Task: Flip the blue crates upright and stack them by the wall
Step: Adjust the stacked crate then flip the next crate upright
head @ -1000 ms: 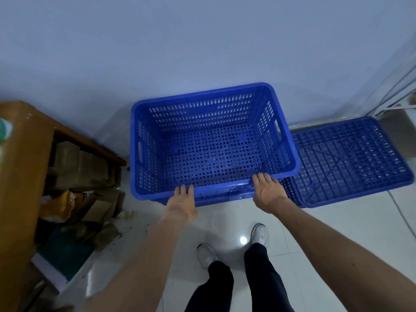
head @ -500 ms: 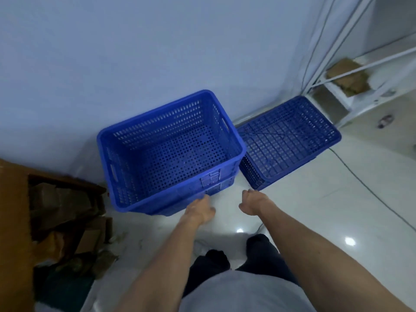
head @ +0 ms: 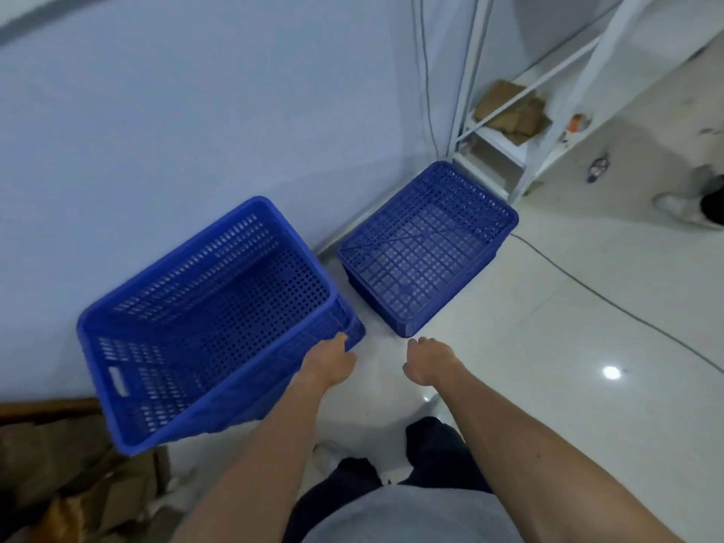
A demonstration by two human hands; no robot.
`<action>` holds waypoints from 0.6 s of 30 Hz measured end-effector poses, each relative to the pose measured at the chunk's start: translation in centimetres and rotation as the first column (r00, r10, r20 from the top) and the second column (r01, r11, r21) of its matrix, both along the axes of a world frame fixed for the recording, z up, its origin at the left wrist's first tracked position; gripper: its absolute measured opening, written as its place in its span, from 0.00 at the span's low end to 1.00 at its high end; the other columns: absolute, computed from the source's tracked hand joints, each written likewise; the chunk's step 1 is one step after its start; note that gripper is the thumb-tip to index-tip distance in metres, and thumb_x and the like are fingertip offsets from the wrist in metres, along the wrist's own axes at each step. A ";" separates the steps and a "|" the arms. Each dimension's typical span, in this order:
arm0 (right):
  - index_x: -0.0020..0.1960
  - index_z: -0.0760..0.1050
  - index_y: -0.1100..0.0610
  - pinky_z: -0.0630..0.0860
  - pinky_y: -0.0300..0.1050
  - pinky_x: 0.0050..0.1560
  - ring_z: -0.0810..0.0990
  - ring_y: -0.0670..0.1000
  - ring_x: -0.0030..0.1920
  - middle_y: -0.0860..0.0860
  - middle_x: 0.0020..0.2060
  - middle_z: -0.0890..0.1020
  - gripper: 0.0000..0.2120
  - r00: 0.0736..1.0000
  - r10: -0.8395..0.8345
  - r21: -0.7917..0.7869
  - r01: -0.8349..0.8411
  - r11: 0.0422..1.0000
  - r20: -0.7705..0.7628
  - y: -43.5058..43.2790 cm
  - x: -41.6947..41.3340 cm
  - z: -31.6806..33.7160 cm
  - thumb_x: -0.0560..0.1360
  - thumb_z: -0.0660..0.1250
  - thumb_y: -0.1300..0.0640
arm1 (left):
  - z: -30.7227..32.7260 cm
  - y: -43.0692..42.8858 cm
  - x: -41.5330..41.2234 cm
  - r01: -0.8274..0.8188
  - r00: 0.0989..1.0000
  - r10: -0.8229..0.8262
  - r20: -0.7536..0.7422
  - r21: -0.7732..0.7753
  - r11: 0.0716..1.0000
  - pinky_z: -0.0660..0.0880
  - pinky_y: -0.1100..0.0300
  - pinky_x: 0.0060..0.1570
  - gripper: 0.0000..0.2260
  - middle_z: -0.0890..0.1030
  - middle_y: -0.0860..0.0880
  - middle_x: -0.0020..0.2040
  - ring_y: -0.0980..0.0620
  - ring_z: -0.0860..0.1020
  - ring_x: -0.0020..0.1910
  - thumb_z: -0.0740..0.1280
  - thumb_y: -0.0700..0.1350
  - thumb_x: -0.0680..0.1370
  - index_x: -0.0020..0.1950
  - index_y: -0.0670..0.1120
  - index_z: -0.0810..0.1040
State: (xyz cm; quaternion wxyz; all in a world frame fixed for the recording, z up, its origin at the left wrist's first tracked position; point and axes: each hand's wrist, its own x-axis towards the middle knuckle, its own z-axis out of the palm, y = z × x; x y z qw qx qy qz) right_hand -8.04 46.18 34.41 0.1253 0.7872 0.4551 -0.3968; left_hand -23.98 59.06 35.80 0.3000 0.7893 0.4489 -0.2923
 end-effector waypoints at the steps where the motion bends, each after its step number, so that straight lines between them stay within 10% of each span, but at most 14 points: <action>1: 0.71 0.66 0.60 0.69 0.52 0.65 0.72 0.58 0.67 0.58 0.68 0.73 0.21 1.000 -0.006 0.007 0.006 1.000 0.004 -0.4 0.9 -0.3 0.80 0.56 0.53 | -0.2 0.1 0.5 0.010 1.000 -0.009 -0.016 0.011 1.000 0.72 0.49 0.60 0.24 0.75 0.41 0.67 0.41 0.74 0.64 0.57 0.52 0.82 0.76 0.45 0.62; 18: 0.70 0.67 0.60 0.72 0.53 0.62 0.73 0.58 0.65 0.58 0.66 0.74 0.19 0.967 0.251 0.096 -0.253 0.963 0.034 6.8 -0.1 -0.3 0.81 0.55 0.56 | -0.9 5.5 -5.3 -0.124 0.992 0.126 -0.003 0.149 0.981 0.74 0.53 0.45 0.23 0.81 0.42 0.56 0.45 0.78 0.48 0.57 0.50 0.83 0.77 0.46 0.61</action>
